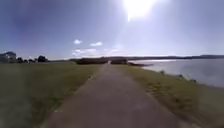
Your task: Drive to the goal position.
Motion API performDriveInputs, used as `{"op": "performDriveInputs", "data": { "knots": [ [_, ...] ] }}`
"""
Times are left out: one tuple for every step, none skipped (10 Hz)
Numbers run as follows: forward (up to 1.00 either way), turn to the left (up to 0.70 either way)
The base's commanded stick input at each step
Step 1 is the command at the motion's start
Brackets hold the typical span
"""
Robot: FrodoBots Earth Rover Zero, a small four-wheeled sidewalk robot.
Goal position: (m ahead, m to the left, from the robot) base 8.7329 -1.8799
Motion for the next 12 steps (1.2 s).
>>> {"op": "performDriveInputs", "data": {
  "knots": [
    [0.85, 0.0],
    [0.85, 0.0],
    [0.85, 0.0],
    [0.85, 0.0],
    [0.85, 0.0],
    [0.85, 0.0],
    [0.85, 0.0],
    [0.85, 0.0],
    [0.85, 0.0],
    [0.85, 0.0],
    [0.85, 0.0],
    [0.85, 0.0]
  ]
}}
